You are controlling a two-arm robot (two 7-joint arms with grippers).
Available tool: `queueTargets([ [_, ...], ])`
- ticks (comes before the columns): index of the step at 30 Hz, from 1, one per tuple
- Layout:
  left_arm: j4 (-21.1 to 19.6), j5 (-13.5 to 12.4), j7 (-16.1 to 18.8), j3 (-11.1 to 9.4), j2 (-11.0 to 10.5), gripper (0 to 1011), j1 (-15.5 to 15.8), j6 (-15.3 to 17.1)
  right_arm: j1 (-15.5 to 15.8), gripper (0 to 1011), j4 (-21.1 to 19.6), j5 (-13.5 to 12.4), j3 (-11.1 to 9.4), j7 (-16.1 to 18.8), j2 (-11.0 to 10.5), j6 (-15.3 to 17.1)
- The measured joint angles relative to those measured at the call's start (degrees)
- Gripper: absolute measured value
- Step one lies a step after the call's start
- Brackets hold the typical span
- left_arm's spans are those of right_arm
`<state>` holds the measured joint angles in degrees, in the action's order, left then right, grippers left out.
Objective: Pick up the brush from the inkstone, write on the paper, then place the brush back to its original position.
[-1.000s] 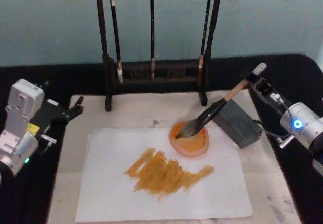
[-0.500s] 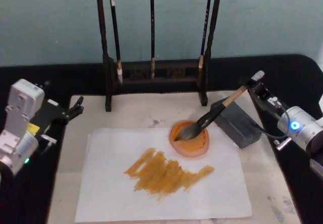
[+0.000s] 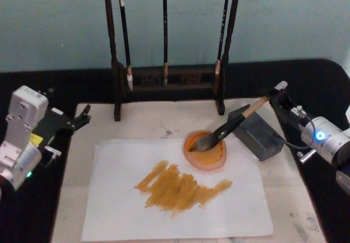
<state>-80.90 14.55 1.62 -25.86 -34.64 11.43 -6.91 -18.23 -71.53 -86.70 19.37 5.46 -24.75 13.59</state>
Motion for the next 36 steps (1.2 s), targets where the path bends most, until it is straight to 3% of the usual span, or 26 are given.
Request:
queueTargets([
  [18, 0.00, 0.00, 0.00, 0.00, 0.00, 1010, 0.00, 0.00, -1.01, 156, 1.02, -1.19, 2.64, -0.44, -1.14, -1.14],
  [36, 0.00, 0.00, 0.00, 0.00, 0.00, 1010, 0.00, 0.00, -1.16, 173, 1.19, -1.95, 2.84, -0.81, -1.21, -1.32],
])
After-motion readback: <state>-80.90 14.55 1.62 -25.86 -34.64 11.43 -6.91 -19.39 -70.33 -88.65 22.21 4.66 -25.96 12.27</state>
